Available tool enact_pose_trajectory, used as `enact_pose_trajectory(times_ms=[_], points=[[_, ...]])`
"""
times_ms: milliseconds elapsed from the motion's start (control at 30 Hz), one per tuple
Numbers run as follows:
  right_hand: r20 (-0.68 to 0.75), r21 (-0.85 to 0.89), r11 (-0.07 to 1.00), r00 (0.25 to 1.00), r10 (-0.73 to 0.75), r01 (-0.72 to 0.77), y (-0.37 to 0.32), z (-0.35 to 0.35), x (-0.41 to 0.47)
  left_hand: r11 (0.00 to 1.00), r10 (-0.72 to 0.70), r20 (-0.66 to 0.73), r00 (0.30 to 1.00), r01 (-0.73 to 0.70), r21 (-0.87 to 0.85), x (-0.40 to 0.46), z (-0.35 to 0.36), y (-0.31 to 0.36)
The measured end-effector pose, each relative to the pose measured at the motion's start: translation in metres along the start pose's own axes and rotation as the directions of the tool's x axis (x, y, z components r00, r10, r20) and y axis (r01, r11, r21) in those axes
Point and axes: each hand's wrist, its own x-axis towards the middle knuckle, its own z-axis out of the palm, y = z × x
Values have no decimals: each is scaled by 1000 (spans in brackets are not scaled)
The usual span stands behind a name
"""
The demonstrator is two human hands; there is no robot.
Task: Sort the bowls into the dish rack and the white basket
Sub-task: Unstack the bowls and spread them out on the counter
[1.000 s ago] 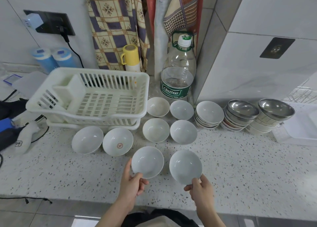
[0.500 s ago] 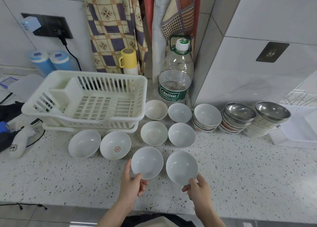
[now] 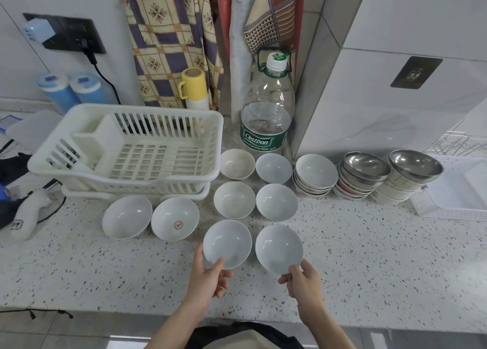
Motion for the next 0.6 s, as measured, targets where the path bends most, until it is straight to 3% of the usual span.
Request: enact_pose_trajectory(times_ms=[600], points=[[67,40,999,998,15,-17,1,1,6,996,-64,143,988,54,73,-7,-2,3]])
